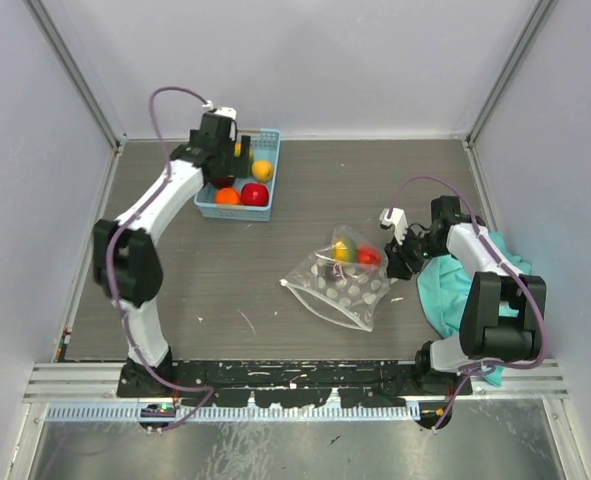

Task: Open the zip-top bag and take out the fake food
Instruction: Place the fake fruit in the bin, then pick up the fake fruit from the zipper food storage bag.

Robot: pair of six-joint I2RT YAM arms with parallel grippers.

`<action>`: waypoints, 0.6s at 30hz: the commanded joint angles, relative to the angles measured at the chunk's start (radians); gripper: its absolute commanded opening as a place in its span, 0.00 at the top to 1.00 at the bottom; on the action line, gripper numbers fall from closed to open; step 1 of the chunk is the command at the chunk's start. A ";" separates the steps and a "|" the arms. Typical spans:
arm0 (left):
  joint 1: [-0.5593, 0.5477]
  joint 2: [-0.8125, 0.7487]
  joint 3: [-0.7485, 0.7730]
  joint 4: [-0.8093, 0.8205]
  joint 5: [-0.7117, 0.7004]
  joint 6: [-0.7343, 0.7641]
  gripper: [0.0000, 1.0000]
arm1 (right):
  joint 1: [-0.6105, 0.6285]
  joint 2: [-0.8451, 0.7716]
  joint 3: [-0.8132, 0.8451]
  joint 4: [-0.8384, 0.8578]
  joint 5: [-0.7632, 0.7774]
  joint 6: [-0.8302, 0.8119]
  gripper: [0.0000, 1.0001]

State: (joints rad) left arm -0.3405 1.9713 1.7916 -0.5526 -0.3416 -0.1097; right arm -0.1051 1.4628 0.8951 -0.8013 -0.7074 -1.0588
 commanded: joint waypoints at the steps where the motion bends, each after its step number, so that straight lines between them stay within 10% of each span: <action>1: 0.007 -0.320 -0.251 0.179 0.358 -0.097 0.02 | -0.004 -0.083 0.066 -0.053 -0.018 -0.017 0.46; 18: 0.001 -0.929 -1.188 0.939 0.995 -0.784 0.11 | -0.001 -0.230 0.176 -0.256 -0.191 -0.175 0.33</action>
State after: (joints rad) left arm -0.3382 1.0954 0.6750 0.1055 0.5179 -0.6880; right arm -0.1062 1.2861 1.0191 -0.9676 -0.7521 -1.1248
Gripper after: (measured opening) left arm 0.906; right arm 0.644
